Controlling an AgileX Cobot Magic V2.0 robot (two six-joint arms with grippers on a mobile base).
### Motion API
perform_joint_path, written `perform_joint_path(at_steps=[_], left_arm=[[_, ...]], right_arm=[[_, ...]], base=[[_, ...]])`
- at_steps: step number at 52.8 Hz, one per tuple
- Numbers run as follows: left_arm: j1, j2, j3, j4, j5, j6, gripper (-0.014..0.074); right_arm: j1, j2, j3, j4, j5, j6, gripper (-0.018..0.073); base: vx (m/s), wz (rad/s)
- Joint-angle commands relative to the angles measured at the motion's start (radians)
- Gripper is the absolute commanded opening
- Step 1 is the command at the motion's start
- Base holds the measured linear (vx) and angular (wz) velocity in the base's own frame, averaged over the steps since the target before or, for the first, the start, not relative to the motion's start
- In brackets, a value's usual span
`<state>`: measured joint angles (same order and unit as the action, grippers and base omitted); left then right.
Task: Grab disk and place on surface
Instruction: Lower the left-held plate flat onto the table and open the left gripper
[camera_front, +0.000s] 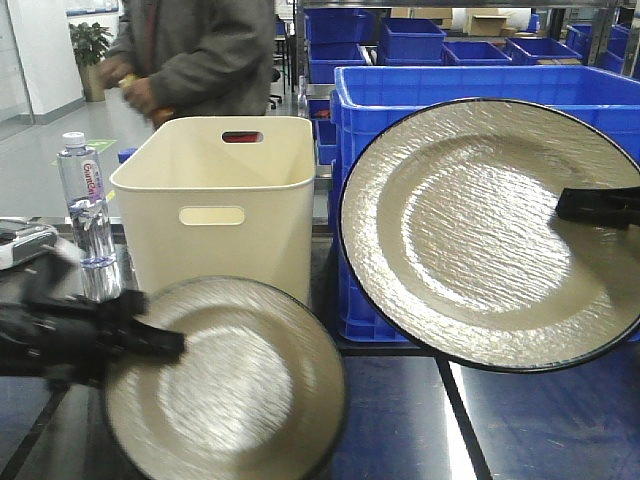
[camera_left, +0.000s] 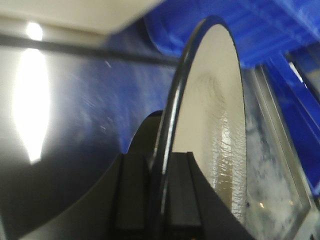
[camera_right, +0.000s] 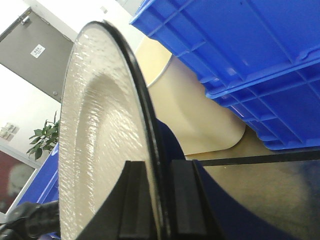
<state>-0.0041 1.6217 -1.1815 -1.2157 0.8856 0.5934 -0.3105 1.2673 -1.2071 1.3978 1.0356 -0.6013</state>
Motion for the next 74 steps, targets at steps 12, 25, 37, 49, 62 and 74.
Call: perform_joint_path(at_steps=[12,25,37,49,62,74], left_arm=[[-0.182,0.065,-0.034,-0.119,-0.076,0.072,0.0004],[-0.215,0.099,-0.034,-0.099,-0.081,0.146,0.0139],[-0.215,0.099,-0.034,-0.031,-0.099,0.173,0.0411],[-0.215,0.061,-0.034,0.109,-0.17,0.173,0.0582],[-0.215,-0.088,-0.034,0.227,-0.244,0.173,0.0589],[-0.215,-0.279,-0.034,0.328,-0.274,0.173,0.0589]], right_arm=[[-0.003,-0.03,-0.031,0.141,-0.009,0.0,-0.0009],[-0.003,-0.03,-0.031,0.146,-0.01,0.0,-0.0009],[-0.003,-0.03,-0.031,0.147,-0.01,0.0,-0.0009],[-0.003,-0.03,-0.031,0.139,-0.009,0.0,-0.0009],[-0.003,-0.03,-0.031,0.128,-0.01,-0.003,-0.0009],[-0.003,-0.03,-0.031,0.123,-0.014,-0.041,-0.0009]], base=[[0.0,0.0],[0.0,0.0],[0.0,0.0],[0.0,0.0],[0.0,0.0],[0.0,0.0]])
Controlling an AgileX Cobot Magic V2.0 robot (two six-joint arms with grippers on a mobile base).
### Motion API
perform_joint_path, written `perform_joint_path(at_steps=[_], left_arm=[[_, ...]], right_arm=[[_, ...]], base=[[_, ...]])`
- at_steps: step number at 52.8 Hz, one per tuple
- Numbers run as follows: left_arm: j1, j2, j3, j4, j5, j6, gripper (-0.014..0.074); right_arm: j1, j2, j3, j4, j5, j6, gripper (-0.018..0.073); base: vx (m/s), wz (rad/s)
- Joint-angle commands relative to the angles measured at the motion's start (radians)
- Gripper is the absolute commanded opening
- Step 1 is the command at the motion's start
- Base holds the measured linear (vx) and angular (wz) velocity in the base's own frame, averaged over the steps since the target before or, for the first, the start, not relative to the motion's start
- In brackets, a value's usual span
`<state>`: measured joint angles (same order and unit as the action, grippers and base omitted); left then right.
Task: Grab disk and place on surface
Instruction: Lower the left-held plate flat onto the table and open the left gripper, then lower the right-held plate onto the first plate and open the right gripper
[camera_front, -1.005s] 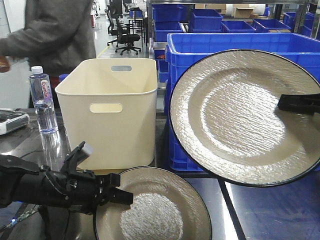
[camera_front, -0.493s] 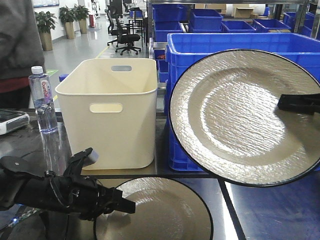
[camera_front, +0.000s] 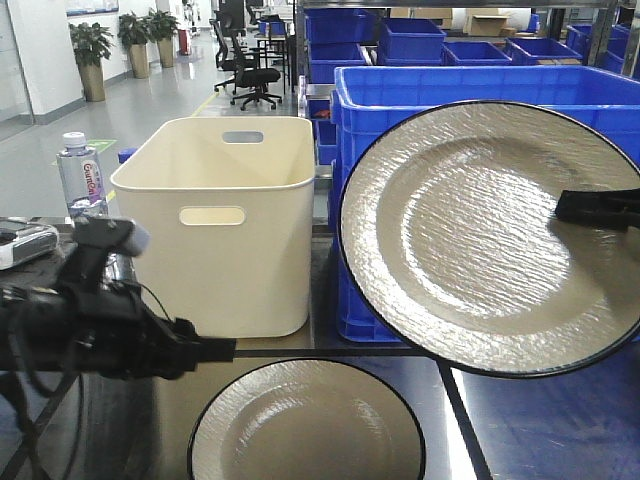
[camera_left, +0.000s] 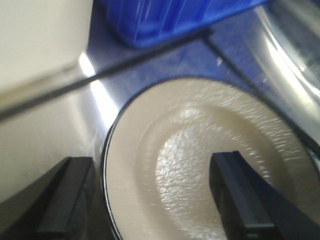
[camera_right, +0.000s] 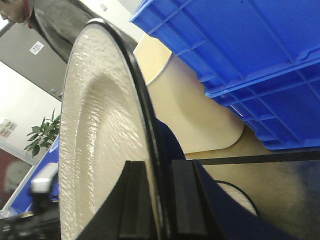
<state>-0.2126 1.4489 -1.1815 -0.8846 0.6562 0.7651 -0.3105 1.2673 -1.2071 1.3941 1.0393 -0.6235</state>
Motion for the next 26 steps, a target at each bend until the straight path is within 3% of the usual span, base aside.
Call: perform_joint_path(at_steps=[1,11,15,19,26], left_arm=[[-0.007,-0.119,-0.034,0.003,-0.047,0.001,0.0589],[-0.007,-0.293,-0.034,0.076,-0.071,0.0,0.0568],[-0.007,-0.356,-0.034,0.087,-0.082,-0.003,0.0523],[-0.007,-0.424,-0.034,0.101,-0.099,-0.01,0.0426],[-0.007,-0.522,-0.034,0.121,-0.126,-0.011,0.0144]], right_arm=[[-0.003,-0.03,-0.031,0.127,-0.017,-0.019,-0.0009],[-0.003,-0.025,-0.031,0.09,-0.029,-0.019,-0.0009],[0.005,-0.016,-0.031,0.063,-0.036,-0.017,-0.0009],[0.046,0.006,-0.031,0.033,-0.058,-0.014,-0.0009],[0.178,0.074,-0.031,-0.037,-0.107,-0.007,-0.0009]], base=[[0.0,0.0],[0.0,0.0],[0.0,0.0],[0.0,0.0],[0.0,0.0]])
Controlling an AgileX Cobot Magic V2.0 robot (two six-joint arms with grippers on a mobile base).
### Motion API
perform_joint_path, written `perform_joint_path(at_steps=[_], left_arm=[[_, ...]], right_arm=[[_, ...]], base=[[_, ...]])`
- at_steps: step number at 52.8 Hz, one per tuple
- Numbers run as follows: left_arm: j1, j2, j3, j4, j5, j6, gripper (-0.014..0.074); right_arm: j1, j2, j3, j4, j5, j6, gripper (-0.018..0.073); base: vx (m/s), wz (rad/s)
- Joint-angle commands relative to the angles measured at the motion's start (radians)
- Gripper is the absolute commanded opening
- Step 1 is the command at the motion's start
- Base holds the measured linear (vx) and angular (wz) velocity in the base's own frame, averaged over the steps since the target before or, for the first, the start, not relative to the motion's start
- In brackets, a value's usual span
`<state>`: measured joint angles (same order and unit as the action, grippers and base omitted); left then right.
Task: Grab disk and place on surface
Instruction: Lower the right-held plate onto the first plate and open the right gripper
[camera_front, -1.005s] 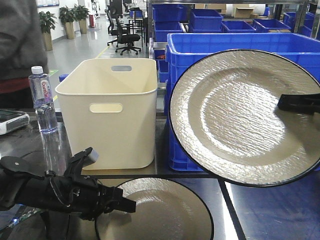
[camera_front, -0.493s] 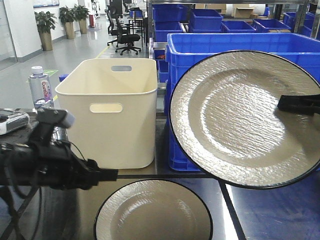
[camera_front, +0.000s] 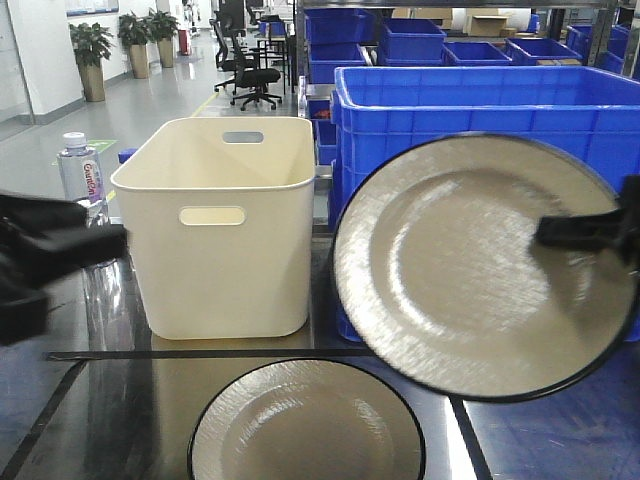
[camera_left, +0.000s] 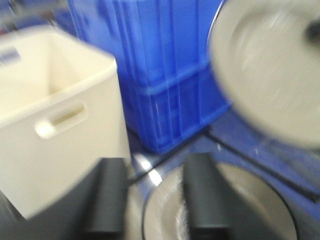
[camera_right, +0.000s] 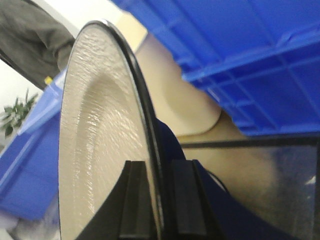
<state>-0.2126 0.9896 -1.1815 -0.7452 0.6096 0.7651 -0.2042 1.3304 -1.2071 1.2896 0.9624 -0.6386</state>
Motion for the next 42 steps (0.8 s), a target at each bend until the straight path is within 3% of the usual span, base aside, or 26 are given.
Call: perform_joint_path(at_steps=[1,4,10,23,30,42], left_arm=[[-0.007,-0.071,-0.034,-0.016,-0.082,-0.011,0.0111],[-0.007,-0.1,-0.034,-0.015,-0.087,-0.011,-0.0012],[-0.007,-0.142,-0.034,-0.014,-0.088,-0.043,-0.0009],[-0.007,-0.157,-0.034,0.014,-0.082,-0.097,-0.0008],[-0.007,-0.157,-0.034,0.014,-0.074,-0.114,-0.0008],[-0.007,-0.157,-0.034,0.014,-0.058,-0.115,-0.0008]], right_arm=[[0.087,0.02,-0.031,0.061,-0.034,0.01,-0.0009],[0.153,0.064,-0.031,0.044,-0.044,0.012,-0.0009],[0.249,0.144,-0.031,0.039,-0.056,0.012,-0.0009],[0.374,0.285,-0.031,-0.002,-0.144,-0.004,0.0031],[0.384,0.324,-0.031,-0.051,-0.159,-0.027,0.015],[0.379,0.323,-0.031,-0.112,-0.195,-0.141,0.05]], base=[[0.0,0.0],[0.0,0.0],[0.0,0.0],[0.0,0.0],[0.0,0.0],[0.0,0.0]])
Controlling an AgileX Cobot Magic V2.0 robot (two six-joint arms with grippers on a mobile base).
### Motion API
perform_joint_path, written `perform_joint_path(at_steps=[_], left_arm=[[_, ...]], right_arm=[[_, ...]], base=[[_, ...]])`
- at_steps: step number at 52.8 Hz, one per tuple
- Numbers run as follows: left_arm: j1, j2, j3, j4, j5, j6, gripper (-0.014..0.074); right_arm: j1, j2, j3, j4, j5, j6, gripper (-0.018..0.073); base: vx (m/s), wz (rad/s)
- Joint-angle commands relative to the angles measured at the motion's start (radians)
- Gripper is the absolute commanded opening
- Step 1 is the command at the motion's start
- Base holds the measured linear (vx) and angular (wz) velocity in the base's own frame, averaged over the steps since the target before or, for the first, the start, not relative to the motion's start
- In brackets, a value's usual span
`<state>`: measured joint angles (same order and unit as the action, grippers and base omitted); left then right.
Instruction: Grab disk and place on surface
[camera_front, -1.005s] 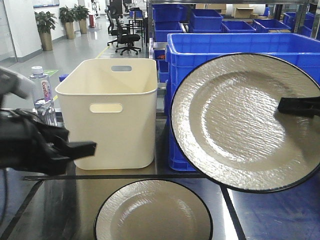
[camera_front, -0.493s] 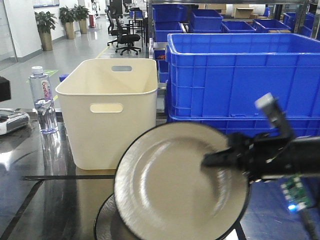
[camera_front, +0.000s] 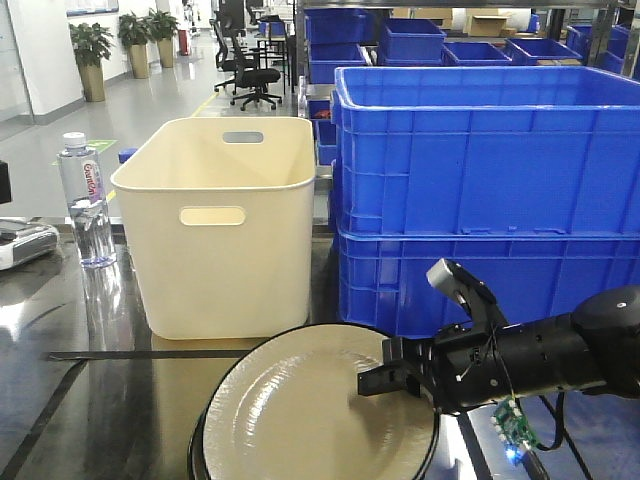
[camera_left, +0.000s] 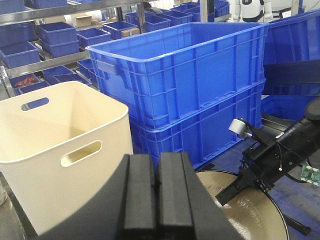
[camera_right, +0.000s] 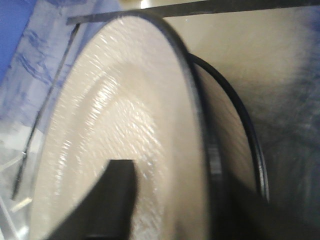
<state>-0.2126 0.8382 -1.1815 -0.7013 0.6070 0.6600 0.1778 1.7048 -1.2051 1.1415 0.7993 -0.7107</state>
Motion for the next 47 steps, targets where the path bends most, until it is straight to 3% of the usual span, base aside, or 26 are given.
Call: perform_joint_path(at_steps=[1,7,14,22,26,30,31,33,36,37,41,44,47], left_arm=[[-0.007,-0.006,-0.034,-0.029,-0.054,-0.01,-0.0008],[-0.007,-0.006,-0.034,-0.027,-0.052,-0.011,-0.0008],[-0.007,-0.006,-0.034,0.022,-0.035,-0.034,-0.0006],[-0.007,0.004,-0.034,0.192,0.024,-0.184,-0.0003],[-0.007,0.031,-0.034,0.355,0.081,-0.322,-0.0002],[-0.007,0.086,-0.034,0.59,0.172,-0.52,-0.0002],[-0.007,0.097,-0.034,0.631,0.189,-0.554,-0.0002],[-0.007,0.143,-0.034,0.788,0.248,-0.672,-0.0002],[-0.007,0.186,-0.034,0.912,0.286,-0.749,-0.0002],[-0.007,0.195,-0.034,0.936,0.289,-0.761,-0.0002],[-0.007,0.232,-0.034,1.018,0.274,-0.794,-0.0002],[-0.007,0.233,-0.03,1.021,0.23,-0.797,-0.0001],[-0.007,0.22,-0.012,1.01,0.167,-0.797,-0.0001]], right_arm=[[-0.003,-0.054,-0.034,0.026,-0.047,-0.086,0.0528],[-0.003,-0.078,-0.035,-0.039,-0.174,-0.193,0.0636],[-0.003,-0.12,-0.054,-0.188,-0.333,-0.258,0.0648],[-0.003,-0.191,-0.053,-0.373,-0.451,-0.242,0.0589],[-0.003,-0.241,-0.053,-0.462,-0.464,-0.188,0.0506],[-0.003,-0.294,-0.052,-0.571,-0.457,-0.091,0.0364],[-0.003,-0.309,-0.052,-0.6,-0.452,-0.053,0.0316],[-0.003,-0.348,-0.052,-0.674,-0.421,0.045,0.0192],[-0.003,-0.402,-0.052,-0.761,-0.369,0.182,0.0022],[-0.003,-0.414,-0.052,-0.794,-0.352,0.21,-0.0015],[-0.003,-0.478,-0.051,-0.897,-0.239,0.359,-0.0015],[-0.003,-0.529,-0.046,-0.958,-0.171,0.437,-0.0013],[-0.003,-0.581,-0.023,-0.974,-0.147,0.452,-0.0013]], base=[[0.0,0.0],[0.0,0.0],[0.0,0.0],[0.0,0.0],[0.0,0.0],[0.0,0.0],[0.0,0.0],[0.0,0.0],[0.0,0.0],[0.0,0.0],[0.0,0.0],[0.0,0.0],[0.0,0.0]])
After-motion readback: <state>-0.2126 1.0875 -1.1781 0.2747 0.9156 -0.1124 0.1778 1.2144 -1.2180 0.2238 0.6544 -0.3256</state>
